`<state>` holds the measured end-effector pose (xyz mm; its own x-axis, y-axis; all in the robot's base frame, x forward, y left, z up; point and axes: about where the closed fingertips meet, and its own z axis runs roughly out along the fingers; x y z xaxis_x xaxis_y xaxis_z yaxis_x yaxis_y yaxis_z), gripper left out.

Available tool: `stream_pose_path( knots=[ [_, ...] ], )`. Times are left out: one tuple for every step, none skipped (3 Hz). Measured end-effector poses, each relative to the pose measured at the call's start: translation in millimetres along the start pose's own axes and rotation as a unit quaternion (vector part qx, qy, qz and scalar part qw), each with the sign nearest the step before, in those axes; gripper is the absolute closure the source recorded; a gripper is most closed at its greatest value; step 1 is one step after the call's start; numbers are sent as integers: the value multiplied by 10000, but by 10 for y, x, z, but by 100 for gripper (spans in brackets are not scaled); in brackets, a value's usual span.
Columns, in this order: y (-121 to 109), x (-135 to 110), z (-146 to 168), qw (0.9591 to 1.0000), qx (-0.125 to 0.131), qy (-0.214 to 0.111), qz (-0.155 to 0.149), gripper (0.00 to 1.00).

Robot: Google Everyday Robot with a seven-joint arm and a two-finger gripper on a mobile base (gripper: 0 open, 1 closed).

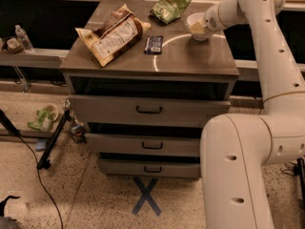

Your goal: Move white bowl near brown chip bag

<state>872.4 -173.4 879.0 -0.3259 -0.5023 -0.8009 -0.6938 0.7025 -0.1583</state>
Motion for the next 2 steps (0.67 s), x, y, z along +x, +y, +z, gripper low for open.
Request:
stream_pose_path(
  knots=[
    [90, -154, -44, 9993, -130, -185, -284, 100],
    [286, -302, -132, 9970, -437, -321, -553, 100]
  ],
)
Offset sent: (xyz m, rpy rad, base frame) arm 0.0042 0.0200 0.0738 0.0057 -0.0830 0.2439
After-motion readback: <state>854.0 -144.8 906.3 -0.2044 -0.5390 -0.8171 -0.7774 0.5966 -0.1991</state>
